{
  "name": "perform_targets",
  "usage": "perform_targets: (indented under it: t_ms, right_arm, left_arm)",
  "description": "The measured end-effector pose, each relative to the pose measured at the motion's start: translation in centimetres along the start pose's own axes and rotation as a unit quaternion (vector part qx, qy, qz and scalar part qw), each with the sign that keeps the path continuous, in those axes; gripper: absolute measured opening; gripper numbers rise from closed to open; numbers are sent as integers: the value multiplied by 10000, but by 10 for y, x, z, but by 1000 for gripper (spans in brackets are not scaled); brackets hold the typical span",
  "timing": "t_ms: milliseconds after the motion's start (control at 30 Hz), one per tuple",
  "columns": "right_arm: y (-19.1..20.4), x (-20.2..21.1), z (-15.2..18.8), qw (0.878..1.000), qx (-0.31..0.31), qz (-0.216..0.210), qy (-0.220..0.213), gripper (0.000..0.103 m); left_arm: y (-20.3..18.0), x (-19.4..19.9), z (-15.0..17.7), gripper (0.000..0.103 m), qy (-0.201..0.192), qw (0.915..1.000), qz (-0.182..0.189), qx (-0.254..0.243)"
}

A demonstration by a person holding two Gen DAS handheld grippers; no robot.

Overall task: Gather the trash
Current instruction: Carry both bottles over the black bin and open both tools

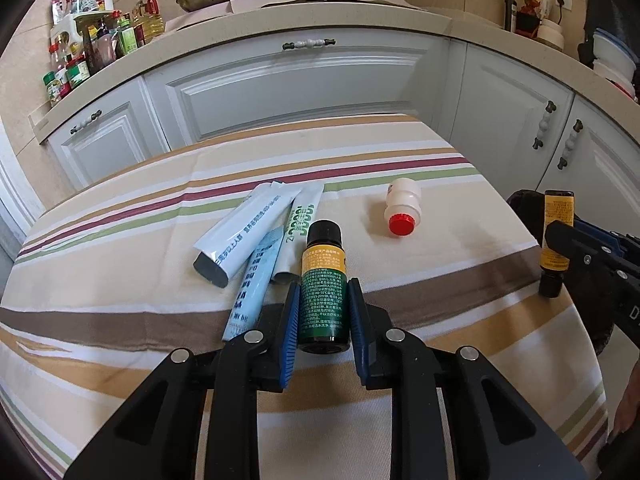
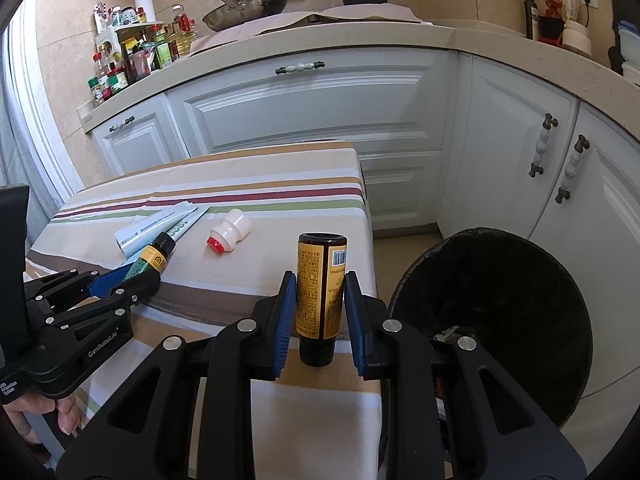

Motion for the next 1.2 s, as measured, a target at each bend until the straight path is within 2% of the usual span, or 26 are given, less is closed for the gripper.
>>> perform_targets:
  t_ms: [433,800,1200]
  right_arm:
    - [0,30,13,9998,33,164,-140,24]
    - [-29,69,27,9979,-181,510,-366,24]
    - [-96,100,37,9910,-560,1063,-583,24]
  left_arm:
    - [-9,37,7,24,-326,9994,100,63]
    - [-35,64,12,24,-577,9979,270,-85]
    - [-112,80,1,24,-865,9918,687,-645]
Point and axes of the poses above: each gripper's, at about its wrist camera, not at the fingertips, and x roughly against the way its jaws point, y to its left, z to its underside, the point moved 7 cm from there along -x, roughly the way its jaws point, and after that the axes turned 9 degrees about y, right-handed, at the moved point
